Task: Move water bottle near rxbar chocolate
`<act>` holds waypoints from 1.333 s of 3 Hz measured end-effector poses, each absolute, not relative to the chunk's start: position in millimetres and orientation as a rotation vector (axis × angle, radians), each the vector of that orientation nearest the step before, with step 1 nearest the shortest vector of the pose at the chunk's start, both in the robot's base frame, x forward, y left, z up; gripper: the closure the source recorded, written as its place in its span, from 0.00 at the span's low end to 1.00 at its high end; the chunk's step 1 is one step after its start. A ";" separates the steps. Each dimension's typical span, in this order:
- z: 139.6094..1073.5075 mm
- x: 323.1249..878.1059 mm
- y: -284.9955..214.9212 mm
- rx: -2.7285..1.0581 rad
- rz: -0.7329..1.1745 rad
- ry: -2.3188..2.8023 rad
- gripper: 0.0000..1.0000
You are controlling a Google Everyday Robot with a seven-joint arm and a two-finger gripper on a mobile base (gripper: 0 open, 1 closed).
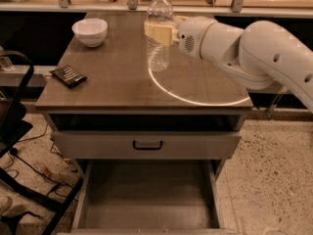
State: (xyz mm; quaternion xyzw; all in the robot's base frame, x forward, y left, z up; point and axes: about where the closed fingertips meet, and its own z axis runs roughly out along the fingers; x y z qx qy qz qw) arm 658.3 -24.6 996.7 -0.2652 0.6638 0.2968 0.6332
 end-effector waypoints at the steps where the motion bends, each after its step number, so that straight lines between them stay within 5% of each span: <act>1: 983.1 655.8 9.3 -0.673 0.699 1.489 1.00; 4: 952.5 692.8 90.2 -0.804 0.749 1.419 1.00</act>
Offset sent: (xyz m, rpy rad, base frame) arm 0.0280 0.1047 -0.0368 -0.0757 -0.1052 0.1703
